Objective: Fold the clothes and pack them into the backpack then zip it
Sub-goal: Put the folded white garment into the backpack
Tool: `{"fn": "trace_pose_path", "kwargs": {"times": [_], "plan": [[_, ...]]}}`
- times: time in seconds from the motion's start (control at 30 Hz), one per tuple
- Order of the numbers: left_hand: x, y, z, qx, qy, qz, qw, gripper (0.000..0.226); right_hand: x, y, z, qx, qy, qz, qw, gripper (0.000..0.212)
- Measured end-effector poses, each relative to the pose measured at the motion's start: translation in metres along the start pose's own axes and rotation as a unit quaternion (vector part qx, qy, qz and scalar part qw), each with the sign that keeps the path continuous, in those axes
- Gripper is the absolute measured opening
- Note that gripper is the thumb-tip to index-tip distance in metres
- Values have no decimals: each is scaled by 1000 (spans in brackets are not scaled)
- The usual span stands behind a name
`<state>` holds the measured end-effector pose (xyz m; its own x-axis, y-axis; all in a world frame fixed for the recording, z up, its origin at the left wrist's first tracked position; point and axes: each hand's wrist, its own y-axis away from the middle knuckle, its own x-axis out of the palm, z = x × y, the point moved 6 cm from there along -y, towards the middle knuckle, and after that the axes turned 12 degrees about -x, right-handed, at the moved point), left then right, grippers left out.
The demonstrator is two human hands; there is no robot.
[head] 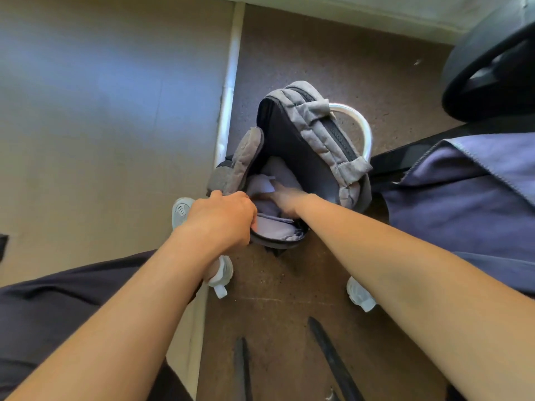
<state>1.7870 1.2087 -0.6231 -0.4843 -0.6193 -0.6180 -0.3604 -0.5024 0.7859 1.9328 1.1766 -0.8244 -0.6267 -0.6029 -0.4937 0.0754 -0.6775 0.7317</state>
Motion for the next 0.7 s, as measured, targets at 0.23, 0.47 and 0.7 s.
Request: {"fn": "trace_pose_path", "kwargs": {"times": [0.23, 0.47, 0.7], "plan": [[-1, 1, 1, -15, 20, -8, 1000, 31, -9, -8, 17, -76, 102, 14, 992, 83], [2, 0, -2, -9, 39, 5, 999, 30, -15, 9, 20, -128, 57, -112, 984, 82], [3, 0, -1, -26, 37, 12, 999, 33, 6, -26, 22, -57, 29, -18, 998, 79]]}}
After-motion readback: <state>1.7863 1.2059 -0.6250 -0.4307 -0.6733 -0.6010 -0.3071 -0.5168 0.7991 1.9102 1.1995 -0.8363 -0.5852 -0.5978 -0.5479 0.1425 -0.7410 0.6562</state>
